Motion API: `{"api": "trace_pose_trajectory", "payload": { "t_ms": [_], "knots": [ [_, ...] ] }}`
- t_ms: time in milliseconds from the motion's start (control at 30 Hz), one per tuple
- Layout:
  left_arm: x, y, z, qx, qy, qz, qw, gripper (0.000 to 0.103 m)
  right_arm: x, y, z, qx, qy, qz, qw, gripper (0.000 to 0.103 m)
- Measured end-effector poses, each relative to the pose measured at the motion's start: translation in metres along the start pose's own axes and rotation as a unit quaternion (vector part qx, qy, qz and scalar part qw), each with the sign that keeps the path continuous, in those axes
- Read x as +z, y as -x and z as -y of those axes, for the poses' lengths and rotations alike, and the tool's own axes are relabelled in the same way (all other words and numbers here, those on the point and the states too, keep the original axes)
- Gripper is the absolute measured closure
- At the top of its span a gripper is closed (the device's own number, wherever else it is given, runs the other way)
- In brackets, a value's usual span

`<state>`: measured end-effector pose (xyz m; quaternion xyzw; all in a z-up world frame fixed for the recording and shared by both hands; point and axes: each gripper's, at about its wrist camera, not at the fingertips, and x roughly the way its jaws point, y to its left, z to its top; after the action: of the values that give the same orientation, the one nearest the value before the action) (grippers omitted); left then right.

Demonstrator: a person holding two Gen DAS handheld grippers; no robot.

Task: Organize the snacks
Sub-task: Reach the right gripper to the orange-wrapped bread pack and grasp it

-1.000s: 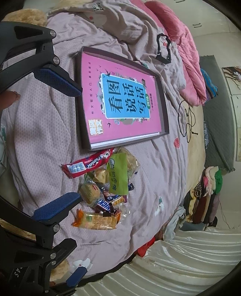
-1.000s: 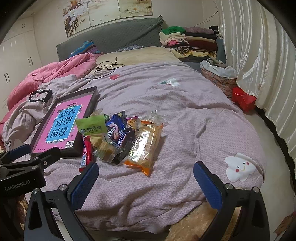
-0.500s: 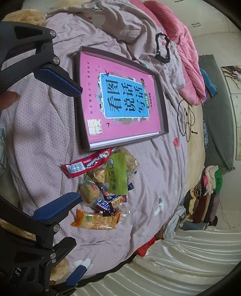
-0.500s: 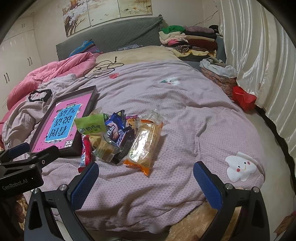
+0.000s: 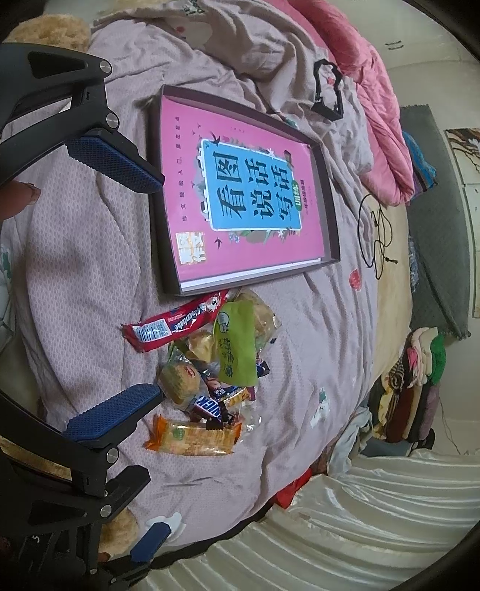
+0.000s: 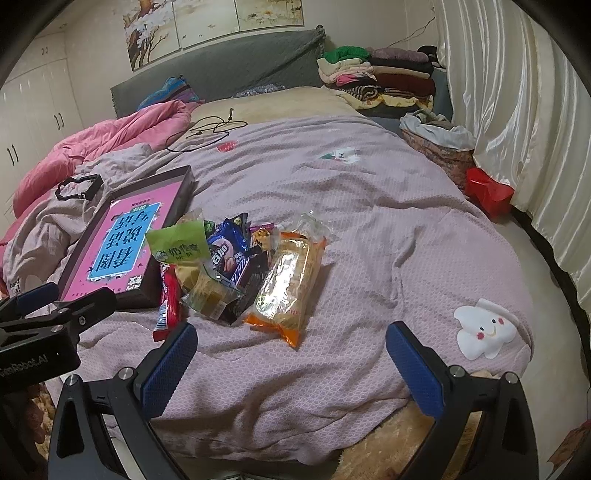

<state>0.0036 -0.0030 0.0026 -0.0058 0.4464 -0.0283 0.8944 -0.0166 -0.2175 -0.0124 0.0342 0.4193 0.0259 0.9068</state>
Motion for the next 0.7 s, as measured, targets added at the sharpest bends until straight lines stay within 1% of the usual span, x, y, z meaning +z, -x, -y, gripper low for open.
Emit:
{"api": "trace_pose_trajectory", "payload": {
  "t_ms": [233,400,500,567,700],
  "knots": [
    [0.005,-0.007,-0.004,-0.022,-0.001,-0.01,0.9997,0.0,-0.001,-0.008,0.0,0.003,-0.002,-0.008,1.0,0.0],
    [0.01,-0.014,-0.006,-0.052,-0.003,-0.021,0.9984,0.001,-0.002,-0.016,0.002,0.003,-0.005,-0.015,1.0,0.0],
    [0.01,-0.015,-0.004,-0.07,-0.01,-0.024,0.9972,0.001,-0.003,-0.021,0.004,0.002,-0.007,-0.022,1.0,0.0],
    [0.011,-0.015,0.0,-0.081,-0.015,-0.025,0.9963,0.004,-0.002,-0.024,0.006,0.0,-0.01,-0.025,1.0,0.0],
    [0.012,-0.017,0.016,-0.103,-0.042,-0.027,0.9934,0.007,-0.002,-0.029,0.012,0.0,-0.018,-0.03,0.999,0.0]
  ]
}}
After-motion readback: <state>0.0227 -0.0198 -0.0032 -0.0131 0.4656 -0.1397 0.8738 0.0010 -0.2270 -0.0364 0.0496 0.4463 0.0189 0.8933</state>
